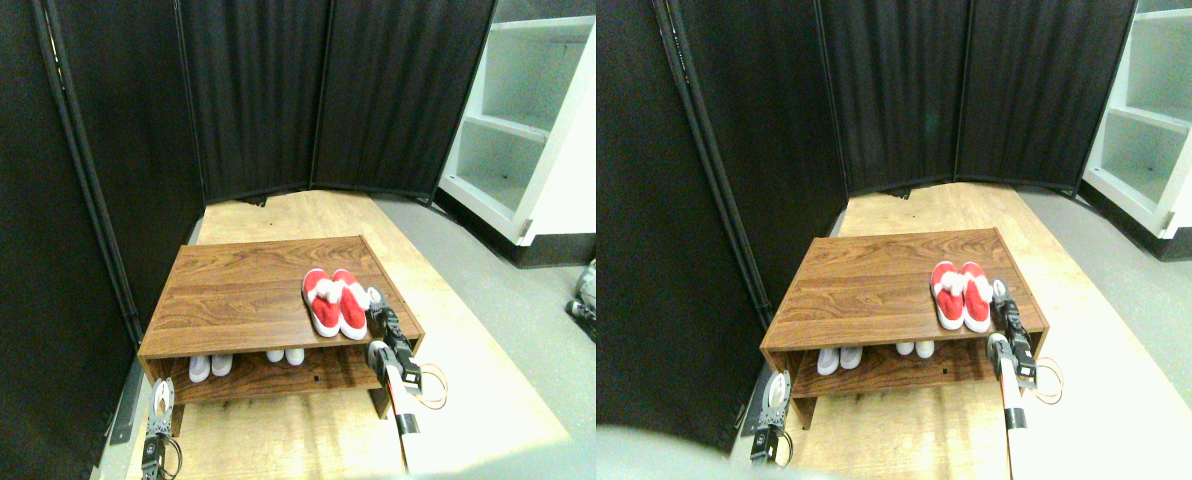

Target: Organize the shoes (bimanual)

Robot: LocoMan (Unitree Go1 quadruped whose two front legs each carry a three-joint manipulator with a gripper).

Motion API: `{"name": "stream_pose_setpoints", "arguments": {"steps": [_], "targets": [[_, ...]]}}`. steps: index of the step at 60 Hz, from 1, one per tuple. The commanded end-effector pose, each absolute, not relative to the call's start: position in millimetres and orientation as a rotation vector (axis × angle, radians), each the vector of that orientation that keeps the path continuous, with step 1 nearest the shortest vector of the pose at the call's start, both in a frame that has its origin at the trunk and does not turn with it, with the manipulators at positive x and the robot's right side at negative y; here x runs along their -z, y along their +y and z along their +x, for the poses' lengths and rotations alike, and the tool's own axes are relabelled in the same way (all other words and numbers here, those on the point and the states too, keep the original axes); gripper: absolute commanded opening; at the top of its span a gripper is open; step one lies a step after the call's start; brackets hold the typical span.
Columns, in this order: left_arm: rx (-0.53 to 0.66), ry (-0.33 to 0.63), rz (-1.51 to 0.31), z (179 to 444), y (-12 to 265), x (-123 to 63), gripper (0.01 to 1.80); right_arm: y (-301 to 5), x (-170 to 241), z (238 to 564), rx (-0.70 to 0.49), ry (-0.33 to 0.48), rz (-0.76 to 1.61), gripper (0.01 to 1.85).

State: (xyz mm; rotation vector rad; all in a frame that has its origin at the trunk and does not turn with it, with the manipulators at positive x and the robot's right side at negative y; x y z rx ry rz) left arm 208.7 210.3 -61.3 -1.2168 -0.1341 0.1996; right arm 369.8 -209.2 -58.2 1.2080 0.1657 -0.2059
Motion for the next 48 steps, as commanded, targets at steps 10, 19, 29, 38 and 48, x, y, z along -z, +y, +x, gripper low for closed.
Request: {"name": "stream_pose_setpoints", "arguments": {"steps": [10,19,29,38,48], "targets": [[-0.170,-0.161,-1.204,215,204,55.2,0.01,-214,60,366,0.207,0.157,1.234,0.01],[-0.169,-0.165,-1.219,218,201,55.1,0.01,-224,55,364,0.159,0.109,1.221,0.01],[-0.168,-0.153,-1.216,220,199,54.9,0.01,-236,22,347,0.112,0.046,1.165,0.01],[-0.160,-0.133,-1.226,225,194,52.0,0.01,-244,-14,318,-0.011,-0.040,1.063,0.01],[-0.141,-0.098,-1.235,230,191,48.6,0.01,-250,-28,289,-0.066,-0.050,1.033,0.01]]}}
